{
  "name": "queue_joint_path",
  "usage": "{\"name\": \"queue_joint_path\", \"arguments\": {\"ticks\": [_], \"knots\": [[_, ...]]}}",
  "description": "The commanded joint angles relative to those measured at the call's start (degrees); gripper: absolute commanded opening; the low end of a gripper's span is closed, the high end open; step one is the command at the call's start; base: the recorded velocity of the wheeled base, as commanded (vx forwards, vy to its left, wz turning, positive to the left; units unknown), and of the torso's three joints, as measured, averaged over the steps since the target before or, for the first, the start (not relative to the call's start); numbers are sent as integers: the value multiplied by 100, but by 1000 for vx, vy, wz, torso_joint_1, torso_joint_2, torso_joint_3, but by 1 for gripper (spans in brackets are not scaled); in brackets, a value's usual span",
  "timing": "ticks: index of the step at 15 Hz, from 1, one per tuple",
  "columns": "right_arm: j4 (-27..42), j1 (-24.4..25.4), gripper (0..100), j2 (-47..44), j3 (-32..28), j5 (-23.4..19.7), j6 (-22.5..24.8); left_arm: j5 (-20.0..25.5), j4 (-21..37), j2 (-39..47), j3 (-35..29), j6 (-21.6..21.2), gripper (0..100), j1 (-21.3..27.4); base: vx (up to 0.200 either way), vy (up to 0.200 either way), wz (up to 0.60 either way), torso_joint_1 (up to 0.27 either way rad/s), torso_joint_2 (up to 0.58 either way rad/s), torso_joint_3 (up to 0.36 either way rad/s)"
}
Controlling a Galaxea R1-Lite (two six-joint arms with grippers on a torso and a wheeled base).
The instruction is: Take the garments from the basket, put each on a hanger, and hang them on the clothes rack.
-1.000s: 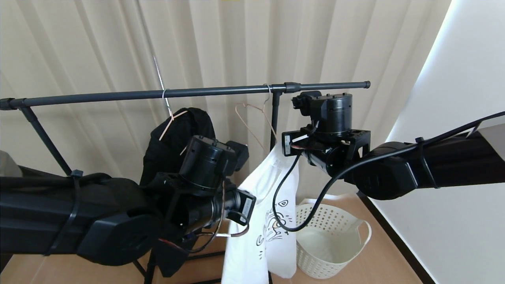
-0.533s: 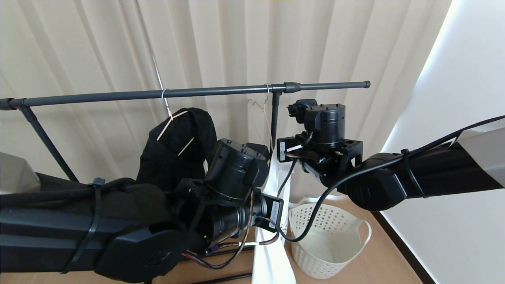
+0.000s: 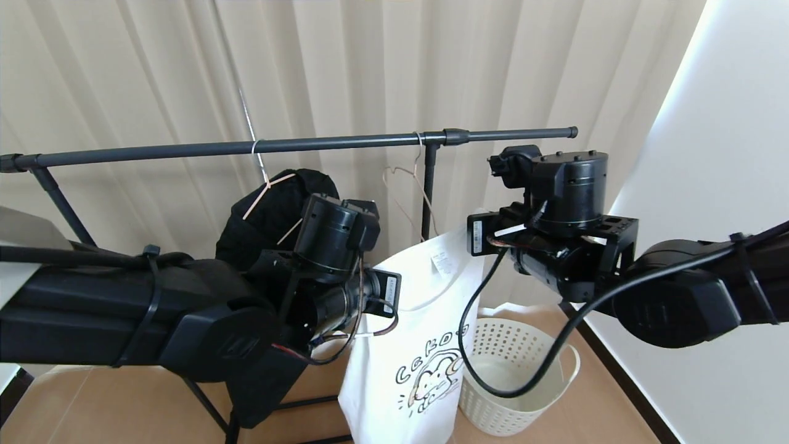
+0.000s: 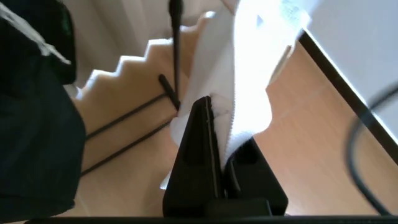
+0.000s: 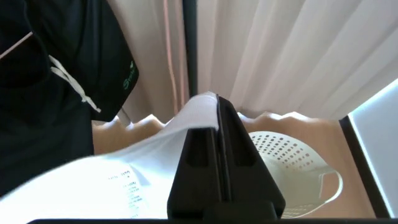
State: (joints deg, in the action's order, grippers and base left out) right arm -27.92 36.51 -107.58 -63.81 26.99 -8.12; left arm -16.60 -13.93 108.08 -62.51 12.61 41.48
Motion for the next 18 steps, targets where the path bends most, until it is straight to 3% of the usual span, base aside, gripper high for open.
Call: {"name": "queue_joint_path", "arguments": {"ticks": [1, 4, 6, 9, 12, 13, 14, 15, 18], "knots": [[41, -12, 0, 668, 413, -1, 267, -27, -4, 169, -288, -4, 0, -211, 0, 0, 0, 0, 0, 0], [120, 84, 0, 932, 738, 439, 689, -27, -92, 284, -604, 49, 0, -343, 0, 0, 0, 0, 0, 0], [401, 357, 0, 871, 800, 843, 786, -89, -505, 248, -551, 181, 0, -352, 0, 0, 0, 0, 0, 0], [805, 453, 0, 844, 817, 843, 786, -414, -637, 108, -472, 260, 0, -290, 0, 0, 0, 0, 0, 0], [814, 453, 0, 844, 975, 825, 786, -458, -804, -15, -428, 348, 0, -202, 0, 0, 0, 0, 0, 0], [840, 453, 100, 853, 1063, 817, 882, -519, -804, -15, -428, 383, 0, -141, 0, 0, 0, 0, 0, 0], [849, 453, 100, 879, 1107, 817, 935, -528, -804, -15, -428, 383, 0, -141, 0, 0, 0, 0, 0, 0], [788, 418, 100, 976, 1485, 597, 1374, -537, -813, -15, -455, 392, 0, -132, 0, 0, 0, 0, 0, 0], [788, 427, 100, 1108, 2012, -581, 1726, -607, -927, -24, -455, 462, 0, -97, 0, 0, 0, 0, 0, 0]]}}
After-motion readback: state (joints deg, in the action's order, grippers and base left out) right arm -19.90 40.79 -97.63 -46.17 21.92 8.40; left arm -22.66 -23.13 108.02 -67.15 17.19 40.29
